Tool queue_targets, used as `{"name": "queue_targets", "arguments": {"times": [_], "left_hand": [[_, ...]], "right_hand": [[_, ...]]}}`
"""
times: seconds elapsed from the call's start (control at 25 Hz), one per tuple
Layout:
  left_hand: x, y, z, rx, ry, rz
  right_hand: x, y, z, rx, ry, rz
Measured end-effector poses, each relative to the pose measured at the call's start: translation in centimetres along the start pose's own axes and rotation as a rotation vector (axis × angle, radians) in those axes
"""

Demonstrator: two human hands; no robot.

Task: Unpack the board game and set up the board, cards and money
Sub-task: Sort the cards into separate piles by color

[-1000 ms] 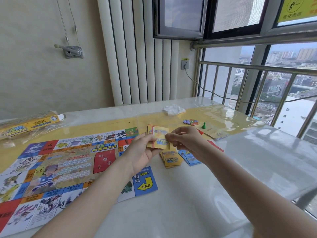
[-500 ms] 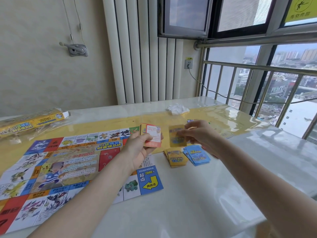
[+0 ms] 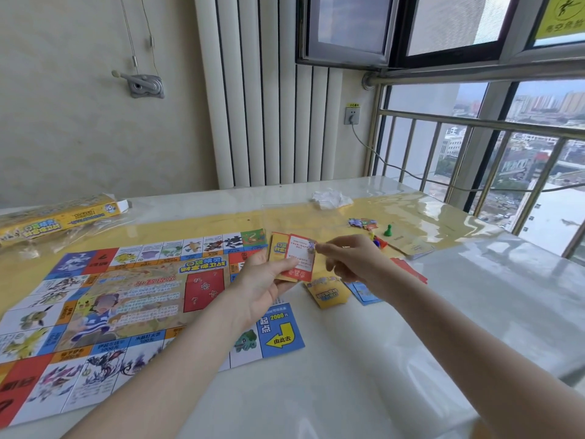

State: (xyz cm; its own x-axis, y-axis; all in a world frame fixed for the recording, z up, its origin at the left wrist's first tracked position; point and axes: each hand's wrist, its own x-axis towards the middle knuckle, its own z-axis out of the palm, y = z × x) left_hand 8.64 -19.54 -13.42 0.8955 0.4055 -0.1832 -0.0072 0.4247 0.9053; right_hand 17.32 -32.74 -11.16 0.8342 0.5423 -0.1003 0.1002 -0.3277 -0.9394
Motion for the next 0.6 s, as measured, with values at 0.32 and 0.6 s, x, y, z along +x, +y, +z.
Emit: {"name": "queue_targets", "arguments": {"times": [0.32,0.6], "left_hand": [[0.3,0.7,1.4,-0.158,-0.076,-0.105],[0.5,-0.4,5.1,-0.194,-0.097,-0.140]], "right_hand": [[-0.5,-1.4,-2.6,0.656,-0.086,0.116],[-1.4,0.0,-7.8,0.331,0.241,-0.044]]}}
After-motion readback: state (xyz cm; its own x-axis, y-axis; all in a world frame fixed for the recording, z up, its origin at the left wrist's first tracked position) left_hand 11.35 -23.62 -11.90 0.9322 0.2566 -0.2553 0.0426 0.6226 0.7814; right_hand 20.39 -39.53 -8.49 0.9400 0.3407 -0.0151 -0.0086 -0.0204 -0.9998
